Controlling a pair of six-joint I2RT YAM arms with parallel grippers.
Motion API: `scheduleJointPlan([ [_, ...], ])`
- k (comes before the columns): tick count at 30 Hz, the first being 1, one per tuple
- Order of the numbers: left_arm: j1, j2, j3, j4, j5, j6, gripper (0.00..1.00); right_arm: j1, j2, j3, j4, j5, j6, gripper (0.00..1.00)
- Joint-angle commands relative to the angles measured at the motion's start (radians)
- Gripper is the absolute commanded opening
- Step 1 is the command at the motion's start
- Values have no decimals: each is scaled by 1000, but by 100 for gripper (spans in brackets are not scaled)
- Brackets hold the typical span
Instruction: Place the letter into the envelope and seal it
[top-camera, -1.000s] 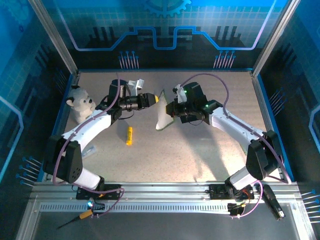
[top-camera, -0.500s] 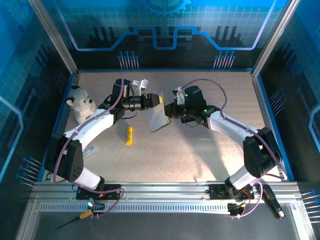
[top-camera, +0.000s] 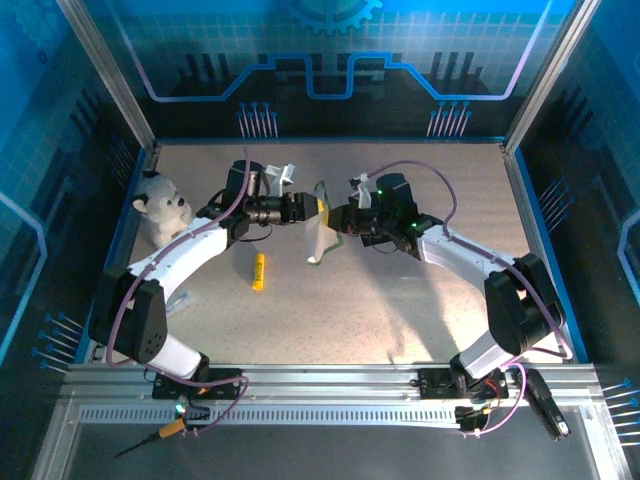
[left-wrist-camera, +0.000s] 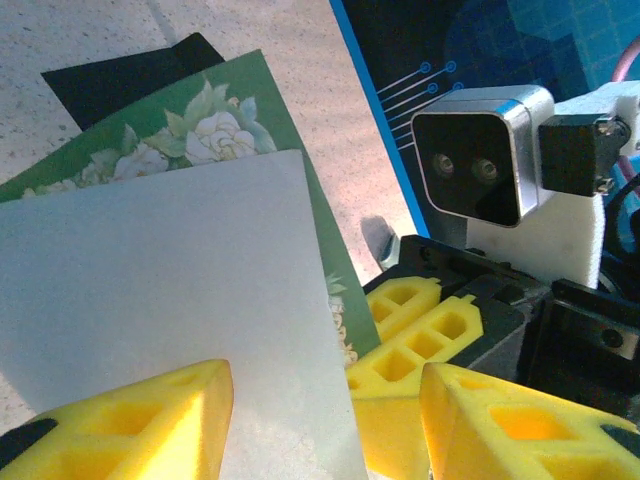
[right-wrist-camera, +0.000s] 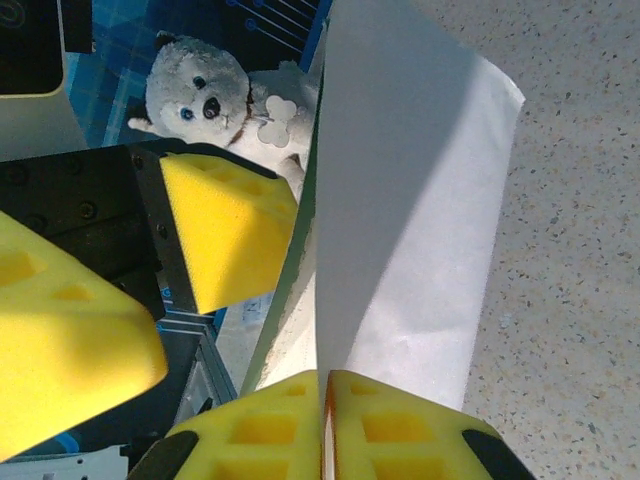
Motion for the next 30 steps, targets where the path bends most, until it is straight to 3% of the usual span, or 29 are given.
scheduleJointPlan([
  [1, -4, -6, 27, -3, -9, 10, 54, -9, -14, -15, 64, -38, 32, 12],
  [6, -5, 4, 18, 52, -6, -31, 55, -6, 7, -12, 82, -48, 54, 12],
  [10, -5, 14, 39, 75, 2, -52, 64, -3, 20, -7, 88, -51, 65, 12],
  [13, -5, 0, 76, -4, -47, 1, 78, -6, 18, 6, 54, -48, 58, 12],
  [17, 7, -65, 123, -178, -228, 115, 99, -19, -10, 43, -69, -14, -7, 10],
  [22, 55, -166, 97, -277, -401, 144, 99, -47, -43, 128, -226, 0, -83, 8],
  [30, 124, -291, -45, -338, -525, 147, 99, -75, -45, 379, -517, 37, -221, 6],
])
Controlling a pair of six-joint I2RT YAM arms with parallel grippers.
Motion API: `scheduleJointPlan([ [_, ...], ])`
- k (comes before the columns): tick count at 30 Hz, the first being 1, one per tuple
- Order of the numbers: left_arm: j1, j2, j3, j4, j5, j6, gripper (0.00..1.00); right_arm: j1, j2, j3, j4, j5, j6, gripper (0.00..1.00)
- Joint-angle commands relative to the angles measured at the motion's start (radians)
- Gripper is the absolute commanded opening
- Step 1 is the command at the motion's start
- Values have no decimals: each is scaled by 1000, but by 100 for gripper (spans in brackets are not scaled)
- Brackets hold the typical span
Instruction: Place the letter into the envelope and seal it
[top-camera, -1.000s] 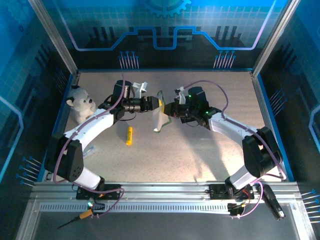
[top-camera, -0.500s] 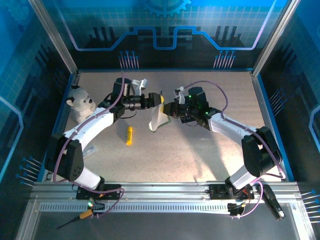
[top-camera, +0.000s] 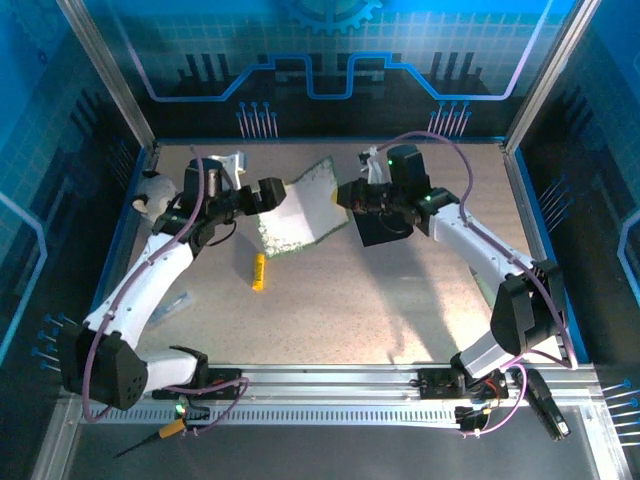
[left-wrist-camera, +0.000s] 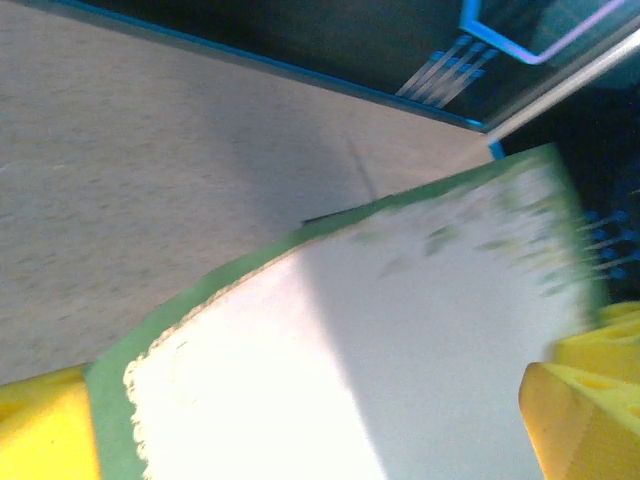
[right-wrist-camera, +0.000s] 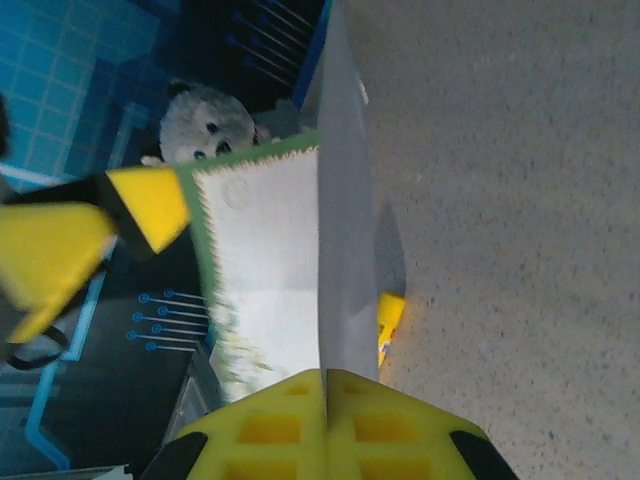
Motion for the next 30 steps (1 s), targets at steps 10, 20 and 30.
scheduleJointPlan([
  [10, 101, -33, -194, -99, -209, -84, 99, -8, -12, 386, -452, 91, -224, 6],
  [20, 104, 193, -181, 69, 68, -141, 99, 15, -21, 474, -477, -6, -195, 6],
  [30, 91, 320, -147, 263, 264, -199, 99, 22, -72, 459, -363, -107, -73, 6],
])
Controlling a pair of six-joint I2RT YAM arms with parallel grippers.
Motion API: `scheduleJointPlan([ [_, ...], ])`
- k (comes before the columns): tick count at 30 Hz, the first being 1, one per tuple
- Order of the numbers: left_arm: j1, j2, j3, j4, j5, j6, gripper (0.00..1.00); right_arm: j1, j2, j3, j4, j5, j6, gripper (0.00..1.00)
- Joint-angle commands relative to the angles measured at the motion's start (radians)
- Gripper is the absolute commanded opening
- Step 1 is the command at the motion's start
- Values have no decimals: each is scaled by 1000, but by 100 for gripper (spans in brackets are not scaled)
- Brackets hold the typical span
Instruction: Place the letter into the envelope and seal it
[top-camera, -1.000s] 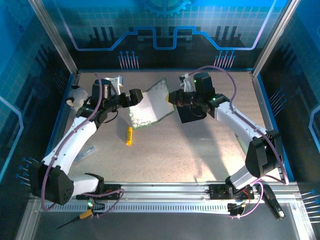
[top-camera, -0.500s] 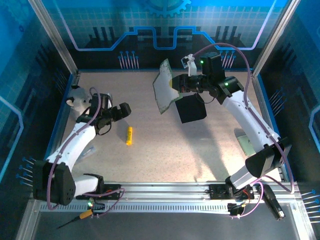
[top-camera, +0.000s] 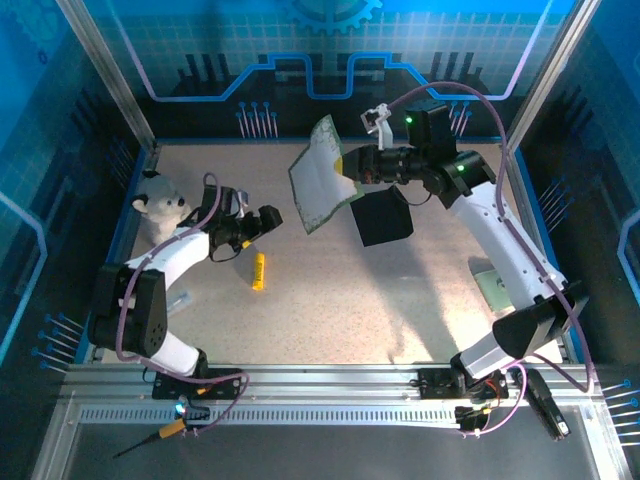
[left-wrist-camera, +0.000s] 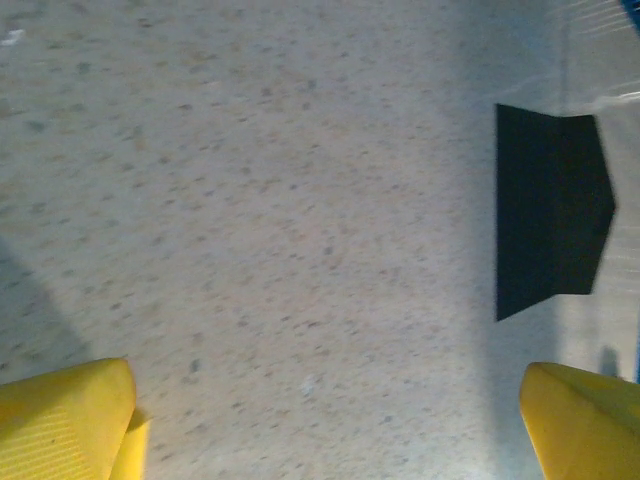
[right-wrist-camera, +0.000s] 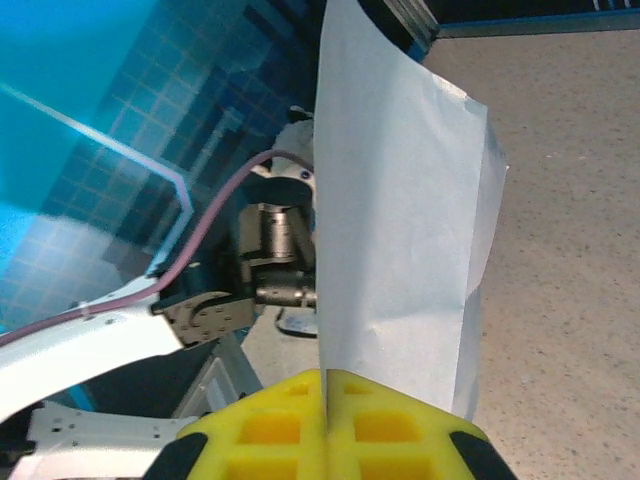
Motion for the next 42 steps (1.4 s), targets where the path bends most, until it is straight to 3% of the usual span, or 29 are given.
scheduleJointPlan([
  [1, -17, 38, 50, 98, 109, -26, 99, 13, -47, 9, 64, -71, 66, 6],
  [10, -47, 130, 58, 335, 240, -89, 99, 12, -68, -92, 152, -104, 127, 6],
  [17, -48, 63, 24, 460, 328, -113, 99, -22, -67, -166, 120, -61, 75, 6],
  [28, -64, -56, 11, 395, 408, -87, 100, -39, -22, -285, 178, -32, 56, 5],
  [42, -70, -133, 18, 198, 393, 20, 99, -83, 9, -352, 158, 75, -4, 5],
])
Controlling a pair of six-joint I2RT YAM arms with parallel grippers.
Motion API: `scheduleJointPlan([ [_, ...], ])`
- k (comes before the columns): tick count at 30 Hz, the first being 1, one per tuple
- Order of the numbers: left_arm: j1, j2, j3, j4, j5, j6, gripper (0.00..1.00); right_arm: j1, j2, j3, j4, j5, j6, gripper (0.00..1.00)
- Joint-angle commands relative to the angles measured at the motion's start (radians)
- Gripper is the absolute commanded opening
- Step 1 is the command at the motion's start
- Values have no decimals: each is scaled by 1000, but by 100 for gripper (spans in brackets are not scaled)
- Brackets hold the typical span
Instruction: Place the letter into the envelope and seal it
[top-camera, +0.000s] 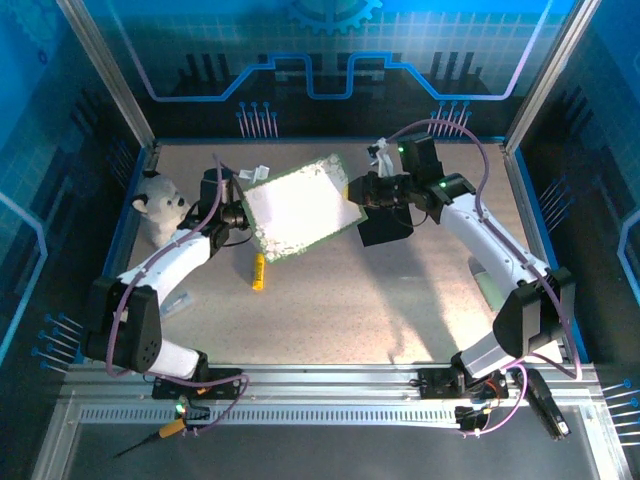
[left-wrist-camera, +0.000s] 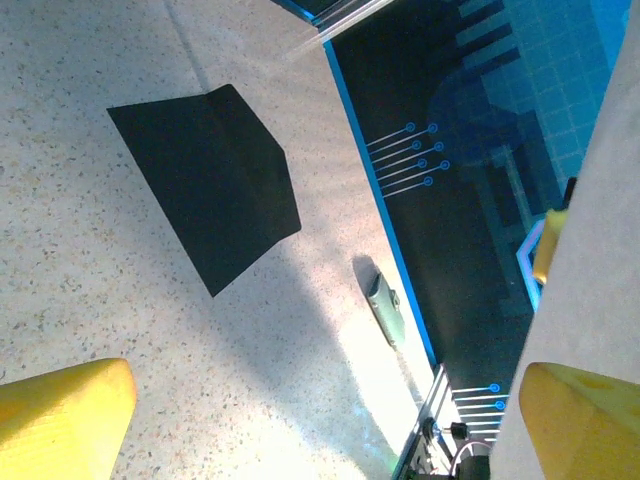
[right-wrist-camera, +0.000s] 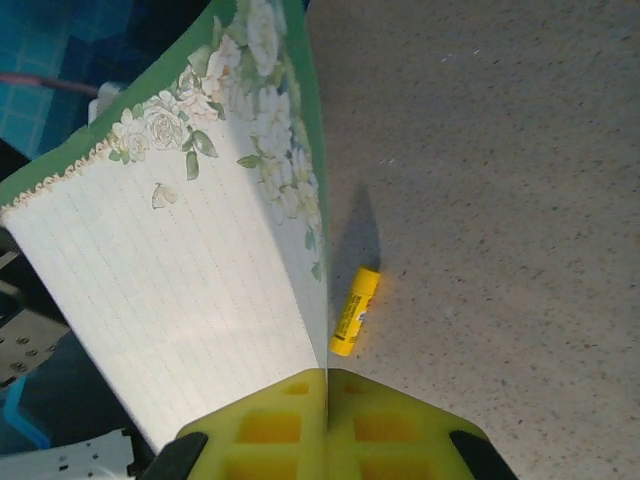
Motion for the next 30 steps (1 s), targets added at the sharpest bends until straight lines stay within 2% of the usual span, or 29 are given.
scheduleJointPlan([
  [1, -2, -35, -5, -86, 13, 64, 99, -28, 0, -17, 6, 31, -27, 5],
  [5, -2, -42, -3, -126, 5, 85, 99, -48, -10, -30, 9, 44, -27, 5],
  [12, -7, -39, -2, -97, 27, 61, 99, -47, -7, -63, 65, 22, 9, 5],
  [22, -61, 5, 49, -86, 39, 67, 99, 18, 52, -69, 197, -61, 103, 5],
  [30, -62, 10, 81, -78, 39, 78, 99, 49, 65, -106, 275, -122, 163, 5],
])
